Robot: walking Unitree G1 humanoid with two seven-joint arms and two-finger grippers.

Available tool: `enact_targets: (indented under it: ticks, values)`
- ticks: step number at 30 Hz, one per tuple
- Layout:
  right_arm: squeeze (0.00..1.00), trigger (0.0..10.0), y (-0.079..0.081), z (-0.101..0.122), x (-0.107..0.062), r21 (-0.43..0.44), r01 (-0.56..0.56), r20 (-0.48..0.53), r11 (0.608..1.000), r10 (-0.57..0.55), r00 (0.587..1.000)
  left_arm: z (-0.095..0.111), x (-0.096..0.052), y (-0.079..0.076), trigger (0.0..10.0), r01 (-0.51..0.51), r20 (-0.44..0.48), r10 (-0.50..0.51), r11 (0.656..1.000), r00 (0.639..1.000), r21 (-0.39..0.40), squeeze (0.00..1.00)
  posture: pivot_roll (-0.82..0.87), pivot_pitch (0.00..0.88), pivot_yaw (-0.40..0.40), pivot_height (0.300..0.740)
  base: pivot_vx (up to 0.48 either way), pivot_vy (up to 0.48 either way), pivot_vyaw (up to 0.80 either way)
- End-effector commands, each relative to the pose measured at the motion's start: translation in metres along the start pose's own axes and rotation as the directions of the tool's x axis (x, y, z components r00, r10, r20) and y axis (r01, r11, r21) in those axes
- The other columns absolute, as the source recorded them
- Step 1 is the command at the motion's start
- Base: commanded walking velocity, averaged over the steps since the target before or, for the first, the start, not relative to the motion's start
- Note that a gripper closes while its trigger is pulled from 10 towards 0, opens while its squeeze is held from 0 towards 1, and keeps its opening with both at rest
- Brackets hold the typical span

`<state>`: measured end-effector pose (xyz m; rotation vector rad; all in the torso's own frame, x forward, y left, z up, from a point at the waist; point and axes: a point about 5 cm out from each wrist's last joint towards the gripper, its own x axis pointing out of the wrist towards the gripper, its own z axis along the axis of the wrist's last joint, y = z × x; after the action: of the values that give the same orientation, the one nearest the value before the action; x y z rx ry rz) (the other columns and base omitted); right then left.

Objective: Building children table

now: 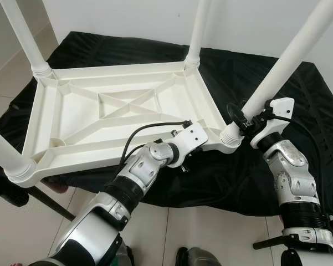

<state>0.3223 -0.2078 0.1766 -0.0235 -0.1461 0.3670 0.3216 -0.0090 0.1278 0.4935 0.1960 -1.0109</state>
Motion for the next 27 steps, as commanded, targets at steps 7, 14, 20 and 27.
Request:
enact_targets:
  ticks: [7,14,20,27]
  values:
    - [0.00,10.0,0.002,-0.036,-0.004,0.023,-0.054,-0.155,0.998,0.057,0.986,0.007,-0.002,0.004,10.0,-0.026,0.016,0.026,0.999,1.000,0.030,0.00,-0.01,0.047,-0.024,0.740,0.000,0.000,0.00]
    - [0.00,10.0,0.003,-0.036,0.001,0.030,-0.072,-0.146,0.997,0.076,0.986,0.007,-0.004,0.007,10.0,-0.034,0.012,0.033,0.999,0.999,0.031,0.00,-0.01,0.054,-0.021,0.740,0.000,0.000,0.00]
    - [0.00,10.0,0.005,-0.041,0.000,0.036,-0.075,-0.151,0.997,0.080,0.985,0.008,-0.004,0.008,10.0,-0.039,0.014,0.038,0.999,0.999,0.032,0.00,-0.01,0.055,-0.024,0.740,0.000,0.000,0.00]
    - [0.00,10.0,0.010,-0.043,-0.002,0.047,-0.062,-0.142,0.997,0.068,0.988,0.008,-0.004,0.007,10.0,-0.039,0.017,0.038,0.999,0.999,0.031,0.00,-0.01,0.058,-0.025,0.740,0.000,0.000,0.00]
